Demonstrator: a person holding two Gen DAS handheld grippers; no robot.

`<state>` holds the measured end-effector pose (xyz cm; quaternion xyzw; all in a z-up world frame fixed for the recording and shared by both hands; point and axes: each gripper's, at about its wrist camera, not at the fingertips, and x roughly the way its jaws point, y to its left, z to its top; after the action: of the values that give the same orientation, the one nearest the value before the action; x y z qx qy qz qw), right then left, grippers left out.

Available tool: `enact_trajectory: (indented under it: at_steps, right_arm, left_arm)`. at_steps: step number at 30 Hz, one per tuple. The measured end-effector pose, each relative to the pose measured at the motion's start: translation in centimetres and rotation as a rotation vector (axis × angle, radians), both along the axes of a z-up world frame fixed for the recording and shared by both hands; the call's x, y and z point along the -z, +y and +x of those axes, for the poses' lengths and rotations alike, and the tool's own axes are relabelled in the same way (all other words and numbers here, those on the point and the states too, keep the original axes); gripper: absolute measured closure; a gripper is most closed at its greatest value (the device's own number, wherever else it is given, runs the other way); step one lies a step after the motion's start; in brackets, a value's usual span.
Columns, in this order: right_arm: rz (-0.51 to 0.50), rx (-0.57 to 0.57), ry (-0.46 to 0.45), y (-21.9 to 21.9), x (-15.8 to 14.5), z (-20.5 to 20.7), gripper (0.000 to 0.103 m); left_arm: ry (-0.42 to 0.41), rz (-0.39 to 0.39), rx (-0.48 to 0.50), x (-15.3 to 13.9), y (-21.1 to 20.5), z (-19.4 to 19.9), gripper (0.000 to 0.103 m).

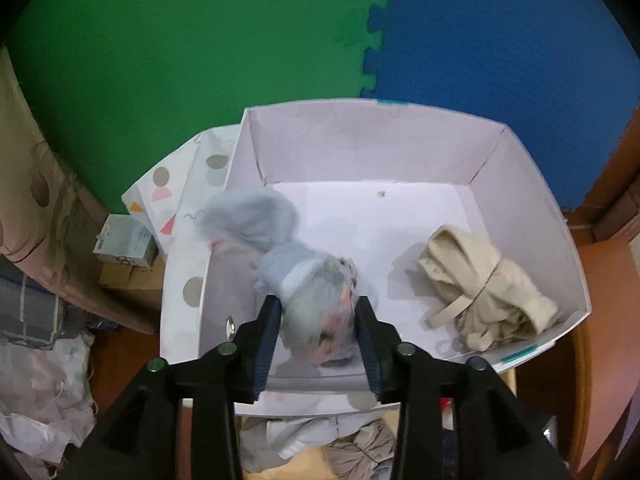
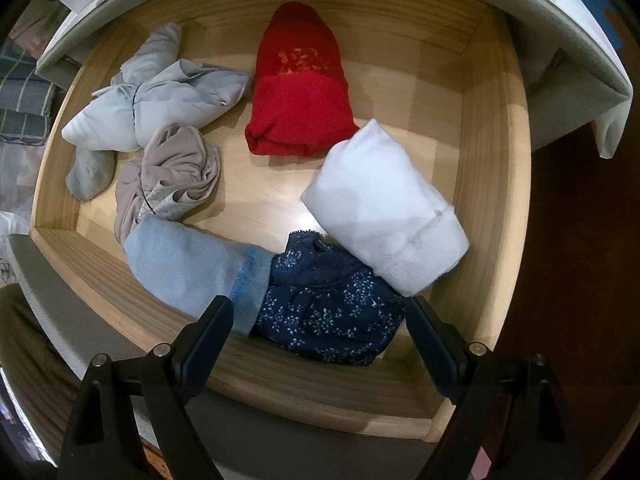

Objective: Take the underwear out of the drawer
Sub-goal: 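Lower the underwear into the white box and open the left gripper, then grasp the dark blue floral underwear with the right gripper while the left moves over the drawer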

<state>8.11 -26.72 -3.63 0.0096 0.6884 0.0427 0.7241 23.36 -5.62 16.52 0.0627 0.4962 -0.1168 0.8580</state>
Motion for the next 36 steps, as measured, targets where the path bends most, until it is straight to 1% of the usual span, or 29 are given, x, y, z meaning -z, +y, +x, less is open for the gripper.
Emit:
enact_trajectory:
  at_steps: [5, 10, 13, 16, 20, 23, 27, 29, 32, 34, 35, 36]
  right_arm:
    - [0.011, 0.009, 0.007, -0.1, 0.0, 0.4, 0.017]
    - [0.001, 0.007, 0.012, 0.2, 0.1, 0.7, 0.017]
    - [0.003, 0.023, 0.018, 0.0, 0.2, 0.9, 0.017]
    - [0.012, 0.040, 0.019, -0.2, 0.2, 1.1, 0.017]
    - [0.021, 0.055, 0.024, -0.8, 0.2, 1.4, 0.017]
    - [0.052, 0.077, 0.040, -1.6, 0.6, 1.7, 0.017]
    - [0.067, 0.130, 0.075, -3.2, 1.0, 2.5, 0.017]
    - [0.044, 0.131, 0.078, -3.4, 0.9, 2.7, 0.017]
    - [0.014, 0.109, 0.072, -3.6, 0.8, 3.1, 0.026]
    - [-0.009, 0.075, 0.081, -3.5, 0.7, 3.4, 0.026]
    - [-0.022, 0.062, 0.087, -3.3, 0.7, 3.4, 0.029]
    - [-0.046, 0.043, 0.095, -3.2, 0.8, 3.5, 0.034]
  left_arm:
    - [-0.031, -0.014, 0.016, -1.6, 0.7, -0.9, 0.057]
    - [-0.049, -0.019, 0.024, -2.7, 2.7, -2.8, 0.056]
    - [-0.059, -0.009, 0.029, -2.8, 4.4, -4.7, 0.055]
    - [-0.037, 0.006, 0.040, -2.2, 6.1, -6.5, 0.055]
    - [0.011, 0.039, 0.045, -0.2, 8.3, -8.7, 0.055]
    - [0.043, 0.060, 0.040, 2.0, 10.0, -10.2, 0.055]
    - [0.112, 0.031, -0.002, 5.7, 11.9, -11.6, 0.055]
    - [0.146, 0.009, -0.022, 7.5, 12.6, -12.2, 0.055]
    - [0.180, 0.002, -0.027, 10.0, 12.8, -12.9, 0.055]
    - [0.186, 0.018, -0.018, 11.3, 12.6, -13.1, 0.055]
    - [0.188, 0.026, -0.013, 11.8, 12.4, -13.2, 0.055]
    - [0.192, 0.031, -0.006, 12.3, 12.2, -13.3, 0.055]
